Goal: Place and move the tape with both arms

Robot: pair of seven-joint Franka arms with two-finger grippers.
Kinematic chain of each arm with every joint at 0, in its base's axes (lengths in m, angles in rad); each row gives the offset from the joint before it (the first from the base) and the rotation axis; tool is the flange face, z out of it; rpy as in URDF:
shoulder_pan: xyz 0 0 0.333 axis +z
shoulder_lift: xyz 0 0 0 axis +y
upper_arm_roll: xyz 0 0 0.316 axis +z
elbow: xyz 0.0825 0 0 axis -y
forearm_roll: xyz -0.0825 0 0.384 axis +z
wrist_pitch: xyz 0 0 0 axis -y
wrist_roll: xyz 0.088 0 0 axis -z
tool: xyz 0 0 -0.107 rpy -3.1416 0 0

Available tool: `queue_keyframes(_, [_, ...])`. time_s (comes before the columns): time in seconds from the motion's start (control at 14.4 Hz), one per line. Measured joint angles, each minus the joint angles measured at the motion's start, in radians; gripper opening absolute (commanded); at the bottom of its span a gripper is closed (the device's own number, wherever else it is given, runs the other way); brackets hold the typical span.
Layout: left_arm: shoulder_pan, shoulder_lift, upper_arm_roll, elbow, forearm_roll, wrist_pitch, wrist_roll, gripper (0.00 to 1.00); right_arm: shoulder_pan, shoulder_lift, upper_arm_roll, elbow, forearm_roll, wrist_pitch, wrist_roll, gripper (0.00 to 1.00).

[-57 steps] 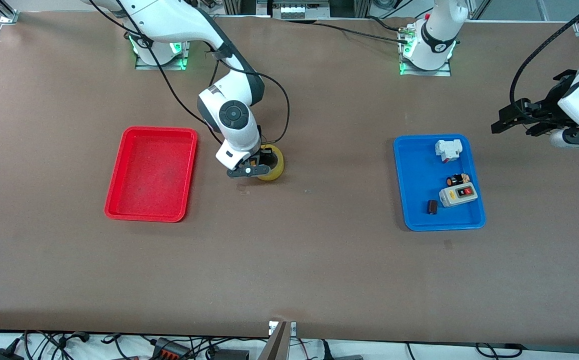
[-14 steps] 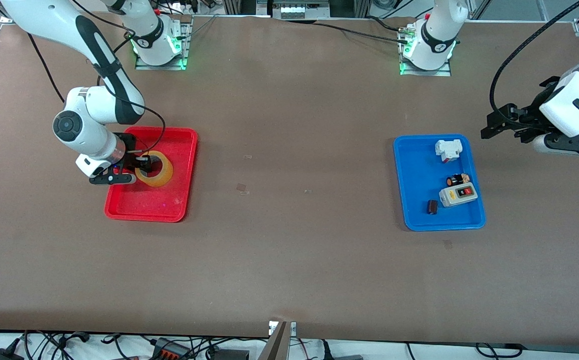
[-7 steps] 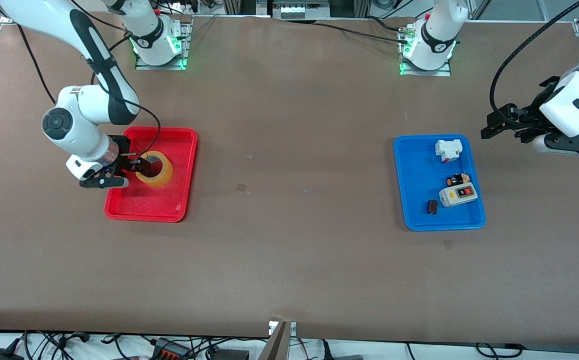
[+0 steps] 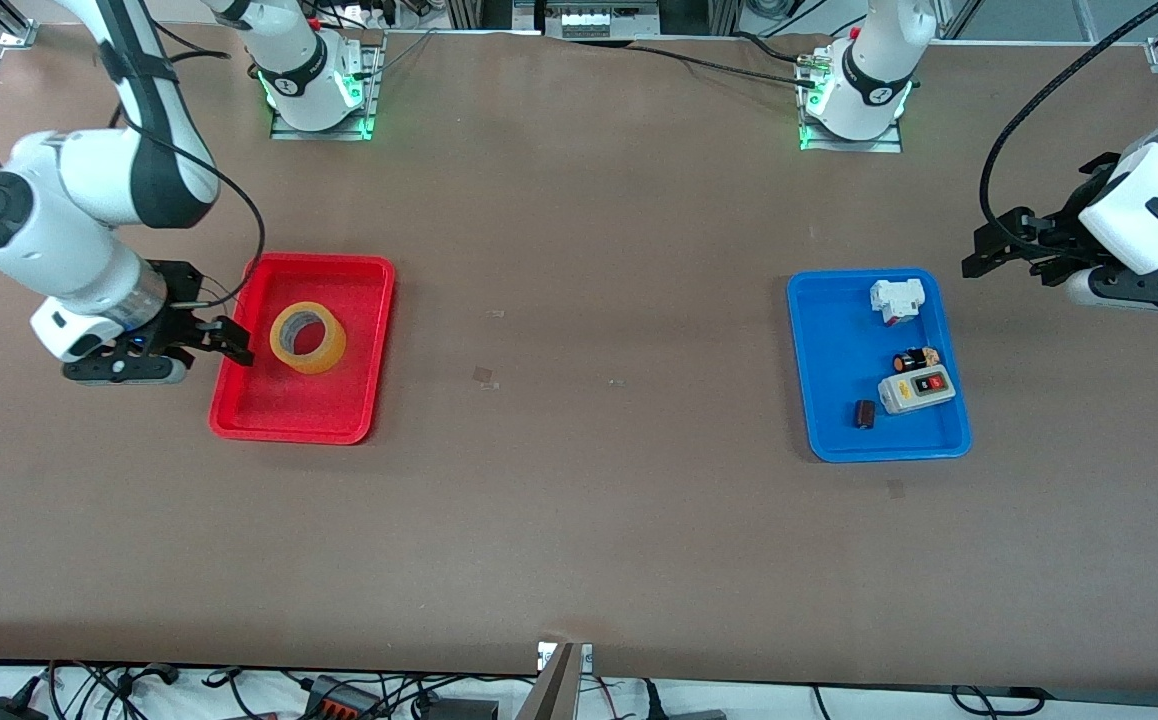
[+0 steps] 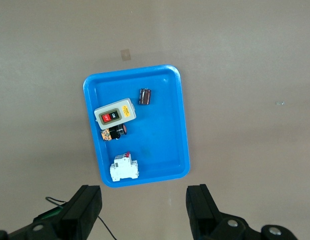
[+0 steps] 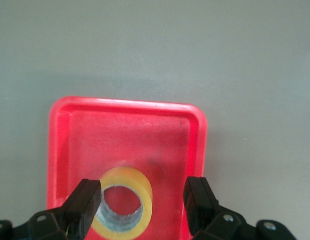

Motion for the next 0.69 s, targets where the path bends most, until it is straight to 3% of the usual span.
queue_keyframes(0.35, [0.0, 0.0, 0.0, 0.0, 0.0, 0.0, 0.0, 1.0, 0.002, -0.025, 0.003, 0.293, 0.001, -0.373, 0.046, 0.98])
queue_keyframes(0.69, [0.0, 0.0, 0.0, 0.0, 0.0, 0.0, 0.0, 1.0, 0.003, -0.042, 0.005, 0.407, 0.003, -0.479, 0.054, 0.99])
